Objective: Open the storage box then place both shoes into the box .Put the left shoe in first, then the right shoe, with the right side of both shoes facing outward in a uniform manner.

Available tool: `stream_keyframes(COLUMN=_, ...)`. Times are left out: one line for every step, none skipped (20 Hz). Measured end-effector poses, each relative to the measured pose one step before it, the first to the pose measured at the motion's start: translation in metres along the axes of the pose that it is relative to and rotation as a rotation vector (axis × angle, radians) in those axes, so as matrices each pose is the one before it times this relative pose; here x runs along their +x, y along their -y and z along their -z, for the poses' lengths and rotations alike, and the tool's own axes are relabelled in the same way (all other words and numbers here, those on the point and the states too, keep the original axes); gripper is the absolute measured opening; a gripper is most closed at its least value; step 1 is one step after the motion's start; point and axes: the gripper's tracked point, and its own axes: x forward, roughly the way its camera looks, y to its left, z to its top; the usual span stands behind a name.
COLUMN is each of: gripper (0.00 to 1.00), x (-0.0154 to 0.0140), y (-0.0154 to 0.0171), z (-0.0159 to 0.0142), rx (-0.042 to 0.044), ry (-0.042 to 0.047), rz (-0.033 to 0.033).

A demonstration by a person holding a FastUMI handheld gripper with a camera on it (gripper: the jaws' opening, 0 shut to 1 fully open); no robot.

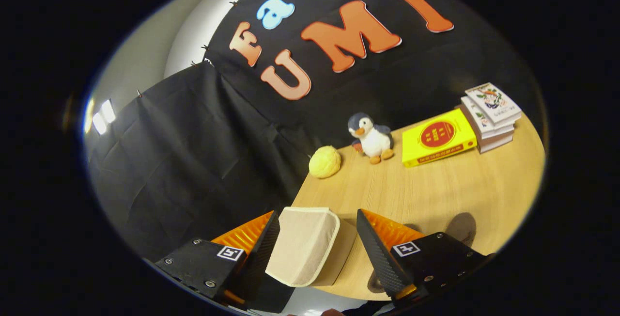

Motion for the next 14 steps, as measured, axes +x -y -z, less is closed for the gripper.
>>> stream_keyframes(gripper=0.96, x=0.00658, y=-0.00020, z=0.01212, rx=0.01495, ry=-0.03734, rz=-0.01679)
stream_keyframes(gripper=0.96, x=0.00542, y=0.00152, z=0.01369, rx=0.01299, ry=-0.04049, rz=-0.01080)
stream_keyframes(gripper=0.96, x=0.00683, y=-0.00108, z=0.01414, rx=0.01205, ry=-0.04016, rz=-0.01484)
stream_keyframes(gripper=0.96, x=0.00871, y=0.00041, z=0.01128, rx=0.01563, ry=-0.04277, rz=-0.00891)
stream_keyframes(gripper=0.96, x=0.01124, y=-0.00102, z=0.00966, rx=0.01871, ry=-0.04159, rz=-0.01649)
stream_keyframes(gripper=0.96, x=0.00969, y=0.00059, z=0.01000, rx=0.02117, ry=-0.04004, rz=-0.01056)
stream_keyframes(gripper=0.96, x=0.00927, y=0.00098, z=0.01114, rx=0.01741, ry=-0.03928, rz=-0.01669)
stream_keyframes(gripper=0.96, x=0.00898, y=0.00134, z=0.01040, rx=0.01391, ry=-0.03884, rz=-0.01443)
stream_keyframes(gripper=0.95, x=0.00859, y=0.00315, z=0.00751, rx=0.01210, ry=-0.03138, rz=-0.00678)
stream_keyframes(gripper=0.94, x=0.00956, y=0.00348, z=0.00588, rx=0.01109, ry=-0.02587, rz=-0.00290)
stream_keyframes(gripper=0.94, x=0.00783, y=0.00352, z=0.00527, rx=0.01460, ry=-0.02206, rz=0.00442)
stream_keyframes(gripper=0.94, x=0.00655, y=0.00472, z=0.00606, rx=0.01397, ry=-0.02058, rz=0.00124)
stream_keyframes(gripper=0.94, x=0.00573, y=0.00466, z=0.00730, rx=0.01608, ry=-0.01676, rz=0.00197)
stream_keyframes(gripper=0.94, x=0.00592, y=0.00278, z=0.00382, rx=0.01618, ry=-0.01341, rz=-0.00628)
